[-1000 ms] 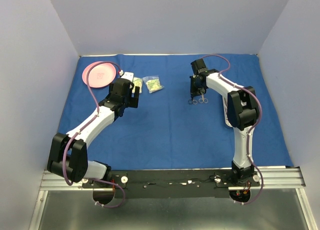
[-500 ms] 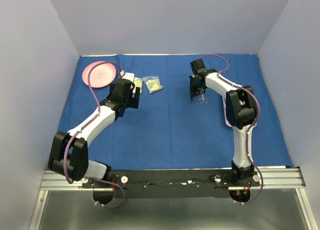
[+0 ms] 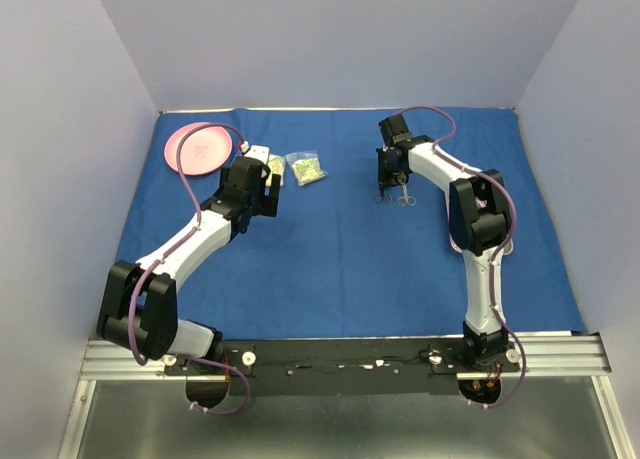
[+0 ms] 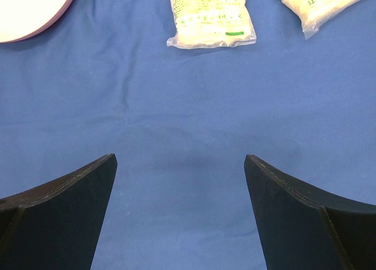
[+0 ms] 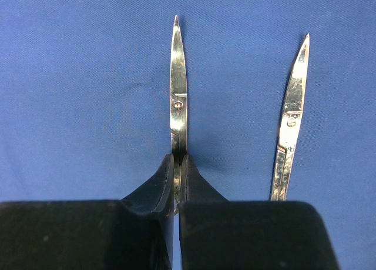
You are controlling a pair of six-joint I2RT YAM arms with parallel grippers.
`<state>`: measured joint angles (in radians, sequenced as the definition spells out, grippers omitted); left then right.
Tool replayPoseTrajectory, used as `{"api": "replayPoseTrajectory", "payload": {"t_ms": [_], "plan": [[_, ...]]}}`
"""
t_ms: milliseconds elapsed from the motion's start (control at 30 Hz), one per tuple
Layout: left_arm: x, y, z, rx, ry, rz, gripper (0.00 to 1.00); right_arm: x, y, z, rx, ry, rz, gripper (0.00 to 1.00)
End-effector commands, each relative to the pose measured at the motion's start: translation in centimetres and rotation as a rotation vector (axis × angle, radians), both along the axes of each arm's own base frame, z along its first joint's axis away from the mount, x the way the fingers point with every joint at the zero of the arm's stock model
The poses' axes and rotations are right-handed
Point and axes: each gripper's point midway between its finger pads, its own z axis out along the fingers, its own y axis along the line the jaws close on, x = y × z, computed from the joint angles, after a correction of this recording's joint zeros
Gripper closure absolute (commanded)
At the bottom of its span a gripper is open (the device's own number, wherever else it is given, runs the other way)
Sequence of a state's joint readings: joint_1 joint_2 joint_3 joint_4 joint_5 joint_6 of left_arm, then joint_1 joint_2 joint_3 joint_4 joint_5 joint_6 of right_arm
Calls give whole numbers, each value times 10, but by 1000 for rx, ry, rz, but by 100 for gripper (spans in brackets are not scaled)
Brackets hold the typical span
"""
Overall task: Open and lay out the surgical kit
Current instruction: Place the medical item in the surgical kit.
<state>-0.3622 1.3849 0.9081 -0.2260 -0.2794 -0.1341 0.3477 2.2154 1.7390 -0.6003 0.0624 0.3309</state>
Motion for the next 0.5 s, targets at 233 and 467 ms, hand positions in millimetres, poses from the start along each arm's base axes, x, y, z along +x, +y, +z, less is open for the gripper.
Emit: {"api": "replayPoseTrajectory", "payload": {"t_ms": [233,467], "plan": [[6,-5,7,-5,-12,-13,1,-26,-3,-15,-49,51,13,94],[5,-5,6,-6,-7,-14,1,-30,-4,-13,-51,53,17,94]]}}
